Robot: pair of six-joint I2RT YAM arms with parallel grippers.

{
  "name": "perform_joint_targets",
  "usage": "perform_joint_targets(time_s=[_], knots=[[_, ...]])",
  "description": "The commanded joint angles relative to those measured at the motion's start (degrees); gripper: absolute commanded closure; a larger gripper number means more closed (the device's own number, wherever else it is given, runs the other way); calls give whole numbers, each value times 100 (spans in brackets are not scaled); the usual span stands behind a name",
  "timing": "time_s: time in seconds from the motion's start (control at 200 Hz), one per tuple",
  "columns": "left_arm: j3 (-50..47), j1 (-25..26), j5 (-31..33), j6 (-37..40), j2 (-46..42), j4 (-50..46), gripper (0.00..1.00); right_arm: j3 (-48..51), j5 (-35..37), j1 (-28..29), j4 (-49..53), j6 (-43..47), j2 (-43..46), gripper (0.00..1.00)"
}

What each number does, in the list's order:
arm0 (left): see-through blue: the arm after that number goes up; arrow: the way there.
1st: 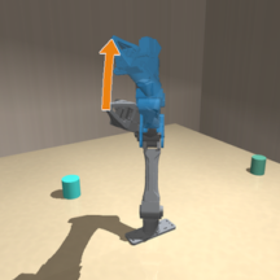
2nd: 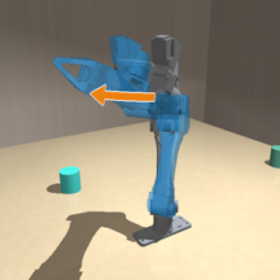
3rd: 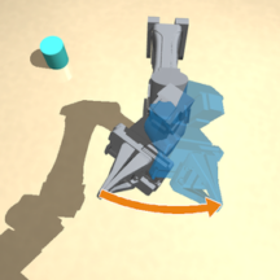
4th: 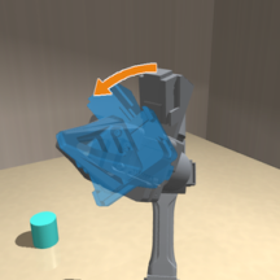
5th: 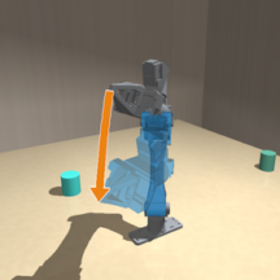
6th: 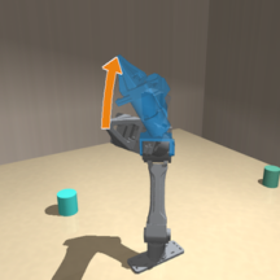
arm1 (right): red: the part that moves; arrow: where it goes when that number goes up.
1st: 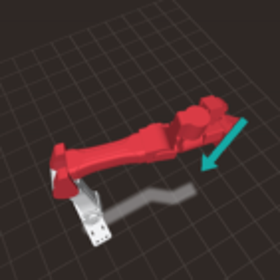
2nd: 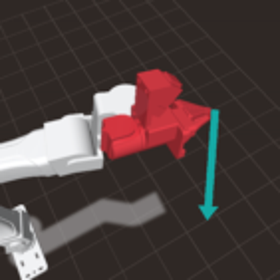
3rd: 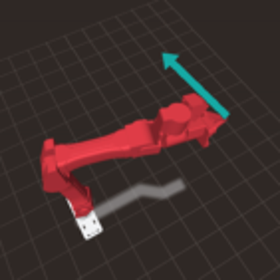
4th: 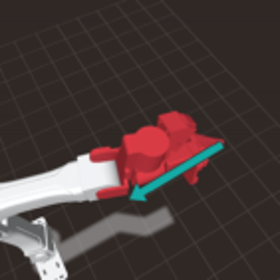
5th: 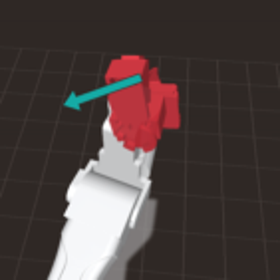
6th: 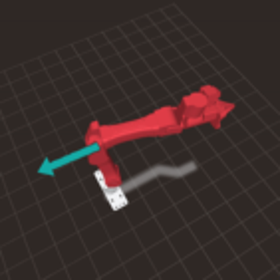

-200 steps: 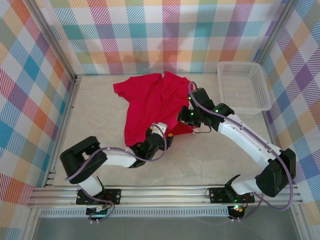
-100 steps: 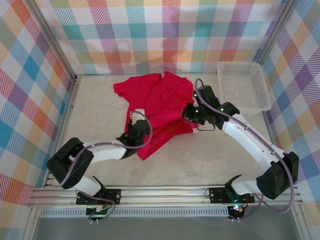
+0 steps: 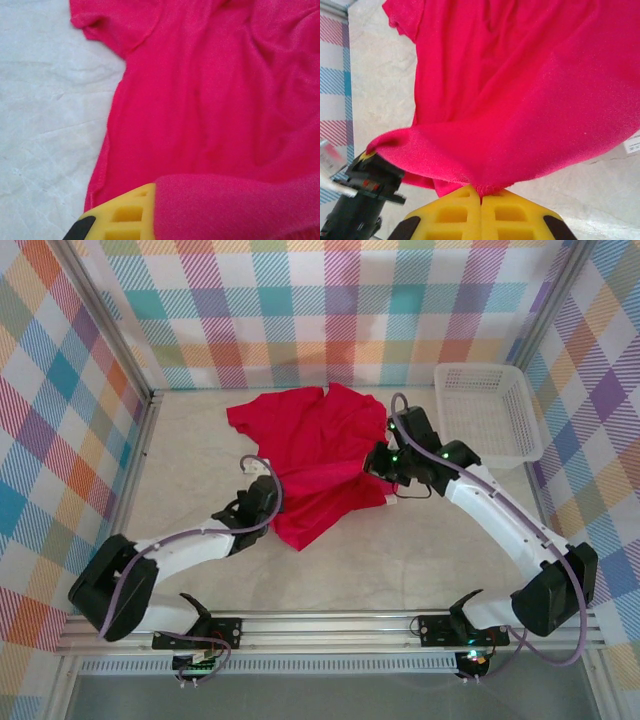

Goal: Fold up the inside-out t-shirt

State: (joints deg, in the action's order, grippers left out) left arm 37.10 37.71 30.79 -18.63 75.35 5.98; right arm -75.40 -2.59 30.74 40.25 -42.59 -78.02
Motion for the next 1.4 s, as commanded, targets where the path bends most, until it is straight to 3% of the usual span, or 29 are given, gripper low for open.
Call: perform_joint_targets(time_s=[0.0,0.12,0.255,0.52,0.67,0.745,0.82,0.93,1.025,1.225,1.395], knots=[[652,-36,-1125,-250,-725,-1139,100,-467,108,-348,323,381,-7,100],[1715,-13,-2546,-623,-1117,-2509,100,-1003,187,-777,739,647,122,100],[2594,168,-2935,-791,-1250,-3418,100,-1620,477,-977,1236,863,193,100],[2130,184,-3356,-1046,-1066,-3057,100,-1496,503,-1154,1014,943,-415,100],[1772,184,-3431,-1305,-622,-2684,100,-1148,804,-1345,356,969,-1321,100],[1823,184,-3508,-1369,-441,-2661,100,-1312,439,-1385,149,1058,-1867,100],[1947,184,-3578,-1412,-339,-2690,100,-1574,-74,-1364,324,1012,-2216,86],[2071,183,-3595,-1497,-268,-2640,100,-1240,-134,-1097,330,921,-2050,70],[2208,184,-3632,-1537,-182,-2644,100,-504,-48,-708,203,798,-1615,67],[2526,179,-3729,-1542,-16,-2779,100,1483,-606,268,-1507,-95,-1062,78],[2863,178,-3733,-1636,6,-2940,100,1484,-839,744,-2615,-595,-2058,87]])
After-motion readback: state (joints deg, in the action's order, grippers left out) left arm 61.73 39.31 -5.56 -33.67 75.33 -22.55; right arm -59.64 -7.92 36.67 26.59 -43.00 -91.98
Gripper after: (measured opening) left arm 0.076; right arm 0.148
